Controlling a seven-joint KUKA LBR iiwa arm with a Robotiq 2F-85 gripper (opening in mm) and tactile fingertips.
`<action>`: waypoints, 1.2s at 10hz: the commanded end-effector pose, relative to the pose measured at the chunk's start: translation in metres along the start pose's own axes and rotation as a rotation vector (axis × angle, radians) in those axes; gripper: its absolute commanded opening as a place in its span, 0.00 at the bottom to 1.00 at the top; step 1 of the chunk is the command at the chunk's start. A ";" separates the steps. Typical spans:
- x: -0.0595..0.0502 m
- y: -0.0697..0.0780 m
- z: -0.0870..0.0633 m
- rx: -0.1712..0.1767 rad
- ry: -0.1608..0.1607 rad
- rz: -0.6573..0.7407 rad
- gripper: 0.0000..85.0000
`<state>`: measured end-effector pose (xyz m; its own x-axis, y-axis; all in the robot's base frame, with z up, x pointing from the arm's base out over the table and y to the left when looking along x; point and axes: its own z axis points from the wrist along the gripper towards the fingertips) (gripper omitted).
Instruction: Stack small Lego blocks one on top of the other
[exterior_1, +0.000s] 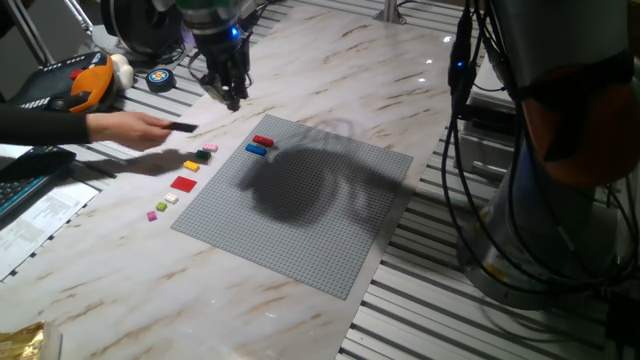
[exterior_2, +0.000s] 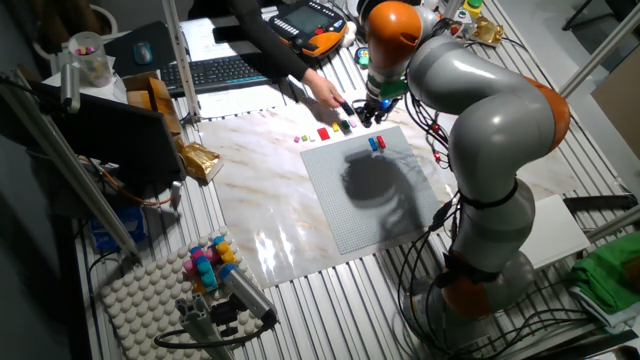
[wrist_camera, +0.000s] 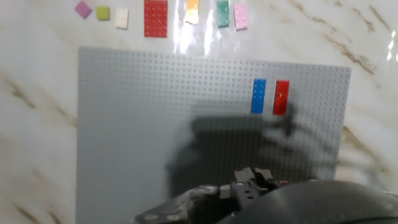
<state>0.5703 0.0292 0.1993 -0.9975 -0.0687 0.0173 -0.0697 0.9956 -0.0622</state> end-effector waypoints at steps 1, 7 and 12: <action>-0.004 0.003 0.003 0.003 -0.010 -0.006 0.40; -0.018 0.007 0.021 0.015 -0.016 -0.004 0.56; -0.023 0.004 0.033 -0.008 -0.023 -0.009 0.60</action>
<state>0.5933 0.0330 0.1653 -0.9968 -0.0799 -0.0073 -0.0794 0.9954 -0.0544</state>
